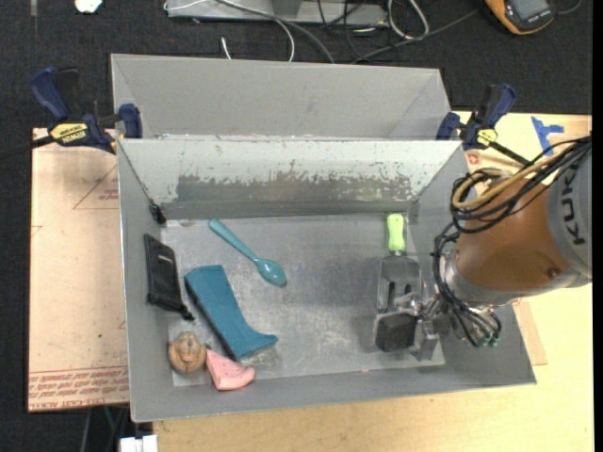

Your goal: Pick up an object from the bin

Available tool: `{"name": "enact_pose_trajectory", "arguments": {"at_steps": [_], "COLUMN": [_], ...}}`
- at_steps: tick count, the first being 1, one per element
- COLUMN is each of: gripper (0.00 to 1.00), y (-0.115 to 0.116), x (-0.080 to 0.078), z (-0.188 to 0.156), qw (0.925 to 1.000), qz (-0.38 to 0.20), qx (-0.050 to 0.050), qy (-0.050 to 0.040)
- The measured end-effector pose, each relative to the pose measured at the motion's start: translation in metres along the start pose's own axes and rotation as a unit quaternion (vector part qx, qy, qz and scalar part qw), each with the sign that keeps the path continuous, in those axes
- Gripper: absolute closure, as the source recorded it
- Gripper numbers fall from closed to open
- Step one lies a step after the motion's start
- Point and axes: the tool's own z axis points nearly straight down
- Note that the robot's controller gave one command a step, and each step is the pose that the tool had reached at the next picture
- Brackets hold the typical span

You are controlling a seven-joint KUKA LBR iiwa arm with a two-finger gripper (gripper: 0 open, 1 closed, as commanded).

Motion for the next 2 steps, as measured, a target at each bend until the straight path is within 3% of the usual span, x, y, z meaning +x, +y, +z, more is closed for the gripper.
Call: {"name": "enact_pose_trajectory", "arguments": {"at_steps": [2], "gripper": [1.00], "y": [0.000], "x": [-0.003], "z": [-0.064], "qw": [1.0000], "qz": [0.000], "qx": [0.002], "qy": [-0.0053]}}
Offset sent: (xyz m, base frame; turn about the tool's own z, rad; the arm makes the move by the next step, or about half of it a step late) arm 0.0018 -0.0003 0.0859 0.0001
